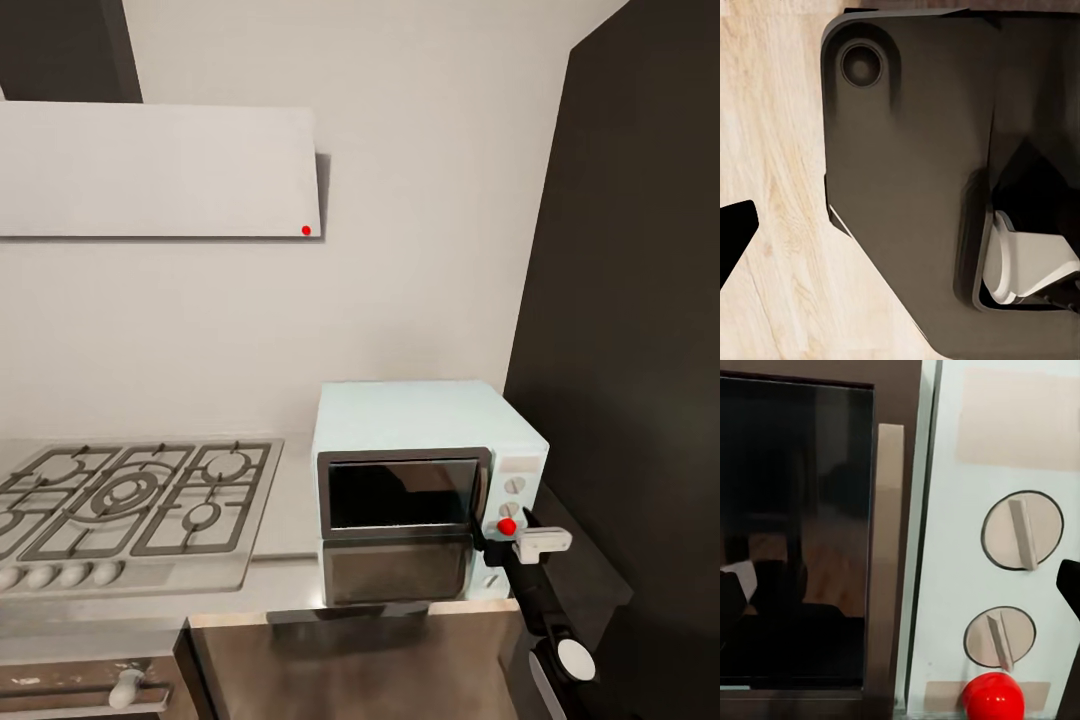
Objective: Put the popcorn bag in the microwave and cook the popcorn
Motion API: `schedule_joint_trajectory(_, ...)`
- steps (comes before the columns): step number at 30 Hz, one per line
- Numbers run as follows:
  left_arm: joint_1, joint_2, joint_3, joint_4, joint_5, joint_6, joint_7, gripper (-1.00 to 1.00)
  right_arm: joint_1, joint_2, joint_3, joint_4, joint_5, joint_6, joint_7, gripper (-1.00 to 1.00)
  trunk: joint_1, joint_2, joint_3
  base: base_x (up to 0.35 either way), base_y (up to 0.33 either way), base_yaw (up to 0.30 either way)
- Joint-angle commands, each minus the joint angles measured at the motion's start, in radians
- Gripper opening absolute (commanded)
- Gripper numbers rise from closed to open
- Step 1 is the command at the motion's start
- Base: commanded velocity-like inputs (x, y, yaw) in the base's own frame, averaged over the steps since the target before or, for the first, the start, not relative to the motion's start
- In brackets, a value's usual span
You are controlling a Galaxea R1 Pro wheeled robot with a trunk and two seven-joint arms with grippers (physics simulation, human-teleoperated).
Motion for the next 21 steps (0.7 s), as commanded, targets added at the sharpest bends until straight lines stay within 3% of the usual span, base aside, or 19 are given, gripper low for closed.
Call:
schedule_joint_trajectory(1,-0.001,0.000,0.001,-0.001,0.001,0.000,0.003,1.00,-0.001,-0.001,0.002,0.000,0.000,0.002,-0.001,1.00,0.000,-0.002,-0.002,0.016,0.000,0.000)
schedule_joint_trajectory(21,-0.001,0.000,0.001,-0.001,0.001,-0.001,0.003,1.00,-0.001,-0.001,0.002,0.000,0.000,0.007,-0.001,1.00,0.000,-0.002,-0.002,0.074,-0.005,0.000)
